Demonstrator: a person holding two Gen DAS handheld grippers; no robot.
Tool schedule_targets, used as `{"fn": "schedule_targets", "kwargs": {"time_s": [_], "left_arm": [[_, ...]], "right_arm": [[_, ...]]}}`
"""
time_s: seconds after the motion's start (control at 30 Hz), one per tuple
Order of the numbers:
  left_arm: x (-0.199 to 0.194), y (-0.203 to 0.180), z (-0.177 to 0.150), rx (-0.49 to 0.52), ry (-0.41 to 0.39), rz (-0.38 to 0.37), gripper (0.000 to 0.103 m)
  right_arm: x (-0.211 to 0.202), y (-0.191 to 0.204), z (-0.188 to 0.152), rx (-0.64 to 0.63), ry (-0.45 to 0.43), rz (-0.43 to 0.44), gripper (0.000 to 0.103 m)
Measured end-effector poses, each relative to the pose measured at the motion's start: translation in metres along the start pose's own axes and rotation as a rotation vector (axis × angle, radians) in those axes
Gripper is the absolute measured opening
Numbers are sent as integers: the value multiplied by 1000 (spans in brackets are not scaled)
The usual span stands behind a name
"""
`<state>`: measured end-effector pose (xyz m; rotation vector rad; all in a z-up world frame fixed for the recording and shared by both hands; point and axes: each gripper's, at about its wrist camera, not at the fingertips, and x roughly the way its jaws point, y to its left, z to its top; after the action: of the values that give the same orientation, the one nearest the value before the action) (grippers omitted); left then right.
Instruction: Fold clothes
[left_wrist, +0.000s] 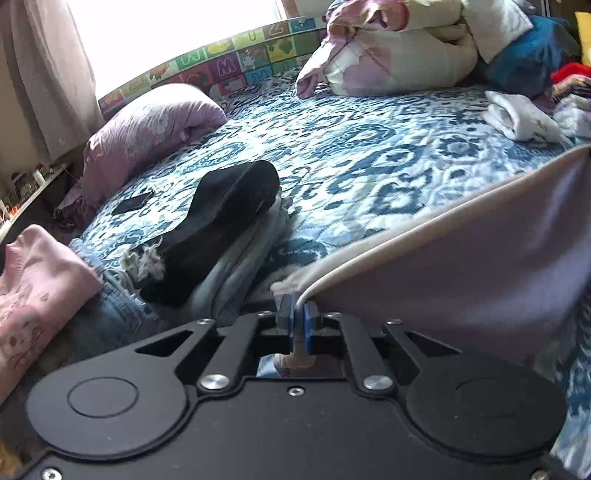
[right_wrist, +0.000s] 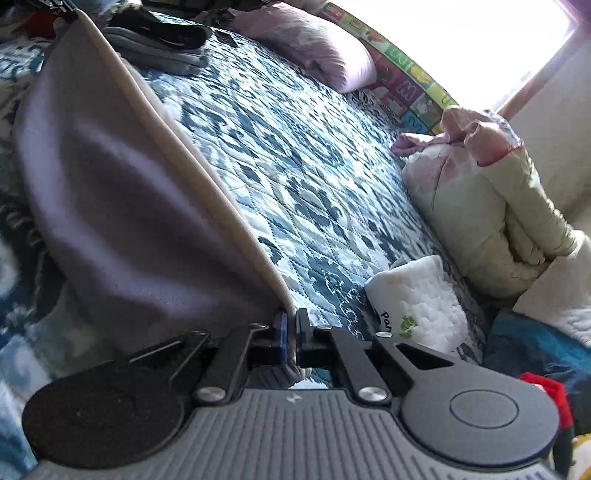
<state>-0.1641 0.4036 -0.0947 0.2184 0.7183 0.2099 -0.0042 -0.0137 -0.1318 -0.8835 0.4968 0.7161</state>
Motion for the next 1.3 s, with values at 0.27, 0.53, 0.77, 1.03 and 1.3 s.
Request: {"fn": "schedule_targets", "kwargs": {"time_s": [0.27,0.53,0.77,1.03,1.3], "left_arm": [[47,13,18,-58,80,-34,4],[73,18,35,-87,115,-60,4],[105,21,46,-96,219,-70,4],[128,24,46,-135,286,-79,7],[82,46,28,-256,118,43,42]], "right_arm": [[37,-14,8,49,25,-22,4],[62,-18,5,83,50,-17,4],[76,-19,0,129,67,-18,4],[100,-18,0,166,105,-18,5],[97,-20,4,250,118,-67,50]]}}
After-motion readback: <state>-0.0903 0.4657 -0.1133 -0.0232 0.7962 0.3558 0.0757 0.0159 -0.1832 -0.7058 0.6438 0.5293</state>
